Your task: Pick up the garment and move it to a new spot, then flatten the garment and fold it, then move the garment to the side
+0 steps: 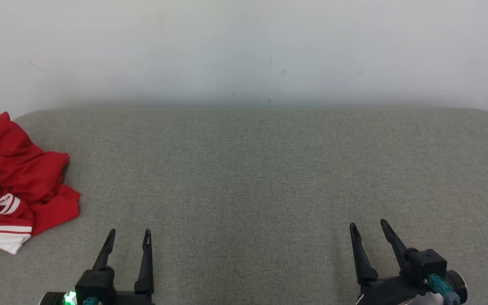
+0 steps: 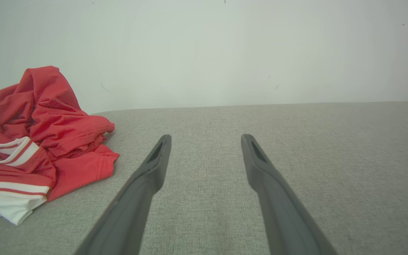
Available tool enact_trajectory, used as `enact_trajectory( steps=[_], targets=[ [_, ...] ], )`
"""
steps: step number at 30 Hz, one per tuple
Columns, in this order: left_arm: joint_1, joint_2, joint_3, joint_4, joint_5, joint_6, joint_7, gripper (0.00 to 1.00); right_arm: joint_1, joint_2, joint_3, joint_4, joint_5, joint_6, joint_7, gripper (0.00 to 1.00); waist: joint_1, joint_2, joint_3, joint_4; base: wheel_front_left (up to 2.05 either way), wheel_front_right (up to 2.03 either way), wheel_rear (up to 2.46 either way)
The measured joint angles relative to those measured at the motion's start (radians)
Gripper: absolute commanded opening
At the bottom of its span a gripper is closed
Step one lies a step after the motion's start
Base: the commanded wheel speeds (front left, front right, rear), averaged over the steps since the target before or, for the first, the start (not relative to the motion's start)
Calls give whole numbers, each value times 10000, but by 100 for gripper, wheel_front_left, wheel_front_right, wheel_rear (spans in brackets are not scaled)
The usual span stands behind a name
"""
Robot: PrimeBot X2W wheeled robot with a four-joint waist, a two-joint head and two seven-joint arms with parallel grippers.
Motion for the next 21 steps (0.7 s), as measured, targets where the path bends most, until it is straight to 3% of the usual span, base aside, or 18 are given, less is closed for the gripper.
enact_trajectory(
  steps=[11,21],
  targets=[
    [-6,-63,130,73,-105,-19,0,100,-7,-2,2,36,4,0,-17,100,0,0,11,14,0,0,0],
    [12,-173,587,27,-915,-186,2,100,72,-8,176,-134,685,2,-29,100,0,1,-96,617,0,0,0]
  ],
)
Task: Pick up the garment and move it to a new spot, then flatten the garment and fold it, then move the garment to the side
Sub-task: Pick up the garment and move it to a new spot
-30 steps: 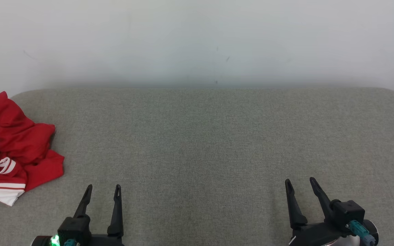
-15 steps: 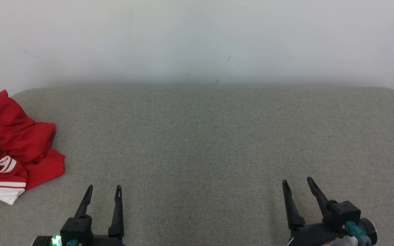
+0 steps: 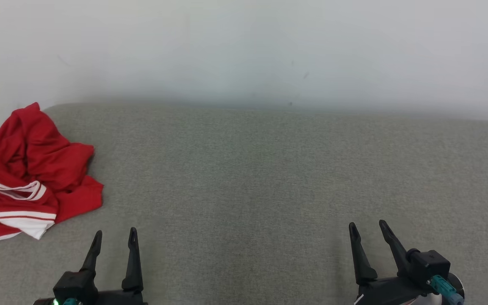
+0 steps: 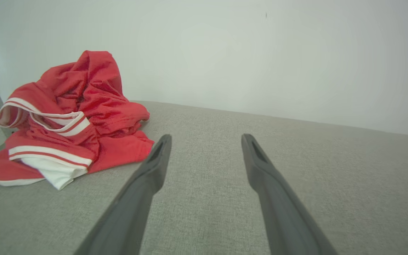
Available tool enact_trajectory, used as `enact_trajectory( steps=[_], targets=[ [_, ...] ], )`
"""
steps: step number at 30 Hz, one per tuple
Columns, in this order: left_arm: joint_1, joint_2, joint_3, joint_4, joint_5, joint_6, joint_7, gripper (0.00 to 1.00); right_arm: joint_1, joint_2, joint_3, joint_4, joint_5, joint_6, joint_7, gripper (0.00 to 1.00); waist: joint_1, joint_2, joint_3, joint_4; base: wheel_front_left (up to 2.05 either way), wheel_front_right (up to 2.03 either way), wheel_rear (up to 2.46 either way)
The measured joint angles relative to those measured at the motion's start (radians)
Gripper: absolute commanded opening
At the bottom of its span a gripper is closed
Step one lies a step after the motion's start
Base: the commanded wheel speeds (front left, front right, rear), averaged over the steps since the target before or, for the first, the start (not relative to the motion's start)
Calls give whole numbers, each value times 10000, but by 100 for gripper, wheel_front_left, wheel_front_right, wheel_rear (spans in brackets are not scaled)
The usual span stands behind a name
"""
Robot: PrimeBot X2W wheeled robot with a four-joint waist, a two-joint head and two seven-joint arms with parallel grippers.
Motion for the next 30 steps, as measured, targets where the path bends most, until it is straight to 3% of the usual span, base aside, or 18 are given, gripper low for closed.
enact_trajectory(
  steps=[30],
  targets=[
    [391,6,650,261,-73,-88,-2,100,-35,4,568,155,343,0,-56,100,-1,0,-25,4211,0,0,0]
  ],
)
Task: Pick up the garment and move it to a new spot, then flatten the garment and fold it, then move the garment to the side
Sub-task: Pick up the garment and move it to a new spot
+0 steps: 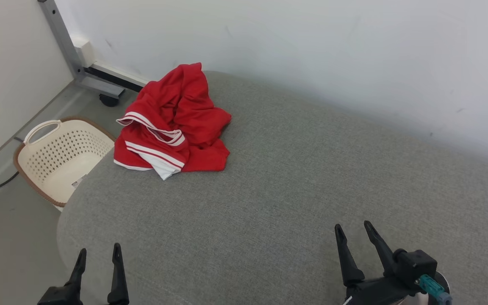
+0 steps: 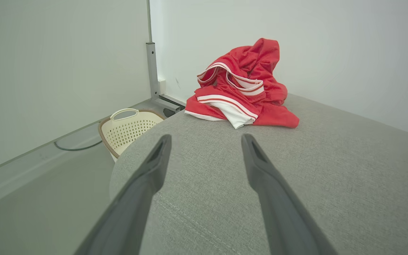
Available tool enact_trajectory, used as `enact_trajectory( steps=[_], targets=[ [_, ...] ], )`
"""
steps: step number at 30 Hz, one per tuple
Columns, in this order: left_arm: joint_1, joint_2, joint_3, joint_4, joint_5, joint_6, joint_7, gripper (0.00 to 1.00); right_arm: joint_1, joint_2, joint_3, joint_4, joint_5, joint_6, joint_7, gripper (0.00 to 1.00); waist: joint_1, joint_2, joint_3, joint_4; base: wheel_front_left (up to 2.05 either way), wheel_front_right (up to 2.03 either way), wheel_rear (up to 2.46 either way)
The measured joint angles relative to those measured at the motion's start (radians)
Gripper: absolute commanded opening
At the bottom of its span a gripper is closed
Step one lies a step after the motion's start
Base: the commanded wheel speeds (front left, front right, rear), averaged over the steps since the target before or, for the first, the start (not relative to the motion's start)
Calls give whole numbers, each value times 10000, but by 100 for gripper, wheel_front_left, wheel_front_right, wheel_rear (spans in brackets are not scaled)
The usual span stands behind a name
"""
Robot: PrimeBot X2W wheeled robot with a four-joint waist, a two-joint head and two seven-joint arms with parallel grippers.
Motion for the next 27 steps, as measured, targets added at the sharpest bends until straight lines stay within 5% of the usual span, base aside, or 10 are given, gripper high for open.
enact_trajectory(
  steps=[16,27],
  targets=[
    [-116,-42,-136,222,-291,-40,0,100,-412,-2,144,96,-98,0,10,100,0,0,438,266,0,0,0],
    [-3397,234,-750,2537,-711,-362,353,100,-448,-107,290,-692,-462,0,558,100,1,1,1001,182,0,0,0]
  ],
)
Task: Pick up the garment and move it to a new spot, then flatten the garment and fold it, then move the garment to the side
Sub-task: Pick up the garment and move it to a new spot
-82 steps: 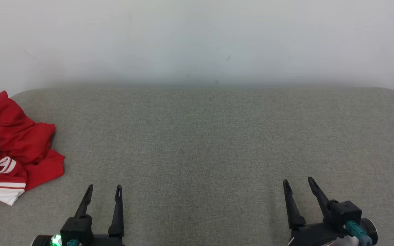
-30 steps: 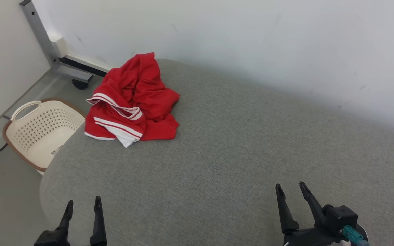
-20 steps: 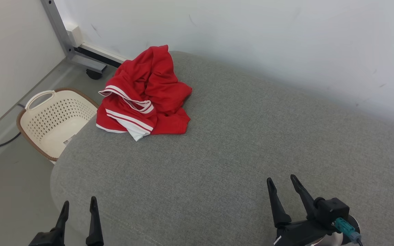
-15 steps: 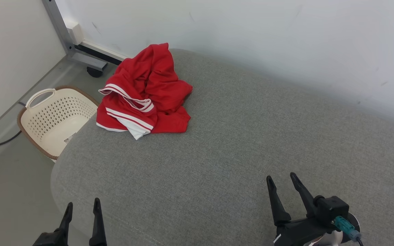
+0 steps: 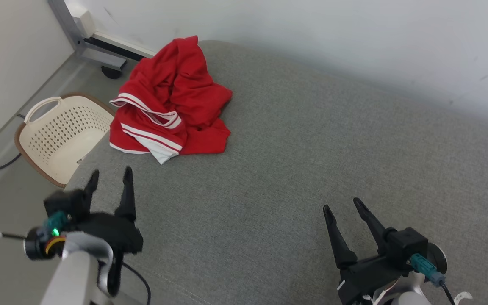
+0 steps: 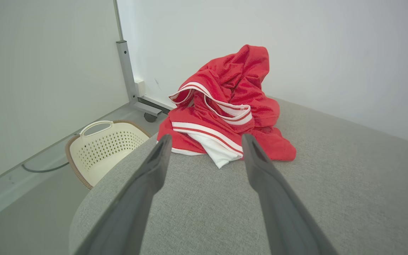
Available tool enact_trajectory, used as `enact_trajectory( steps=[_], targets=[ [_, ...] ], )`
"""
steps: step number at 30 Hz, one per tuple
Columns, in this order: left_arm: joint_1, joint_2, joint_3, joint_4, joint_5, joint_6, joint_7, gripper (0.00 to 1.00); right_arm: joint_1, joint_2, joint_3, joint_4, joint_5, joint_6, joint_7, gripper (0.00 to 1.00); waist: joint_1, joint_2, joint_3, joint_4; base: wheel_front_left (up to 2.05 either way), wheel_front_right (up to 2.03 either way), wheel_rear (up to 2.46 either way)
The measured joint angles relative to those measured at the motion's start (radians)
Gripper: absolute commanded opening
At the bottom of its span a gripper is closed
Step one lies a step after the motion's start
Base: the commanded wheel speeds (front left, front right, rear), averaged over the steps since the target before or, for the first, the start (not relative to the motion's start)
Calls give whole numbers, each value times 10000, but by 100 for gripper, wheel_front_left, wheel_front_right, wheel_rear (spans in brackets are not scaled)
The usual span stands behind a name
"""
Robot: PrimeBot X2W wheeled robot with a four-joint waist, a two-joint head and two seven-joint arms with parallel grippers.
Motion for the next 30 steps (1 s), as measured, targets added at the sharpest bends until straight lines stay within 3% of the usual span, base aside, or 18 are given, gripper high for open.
enact_trajectory(
  steps=[7,16,21,25,30],
  targets=[
    [-3145,924,107,1546,-631,-86,1540,100,-265,-740,767,-1323,-151,0,911,100,0,0,842,-479,0,0,0],
    [-5710,1987,-21,2842,-1129,-128,3239,100,-180,-1444,717,-3296,-184,0,1743,100,2,1,2375,-1538,0,0,0],
    [-6387,2539,13,3461,-928,430,3359,100,126,-1547,474,-4190,-247,0,2038,100,2,1,3167,-2144,0,0,0],
    [-6636,2669,107,3891,-951,744,3551,100,348,-1592,282,-4742,-330,0,2194,100,2,2,3755,-2559,0,0,0],
    [-6681,2784,403,4380,-1114,1446,3407,100,491,-1599,165,-5137,-420,0,2253,100,2,1,4537,-2981,0,0,0]
  ],
)
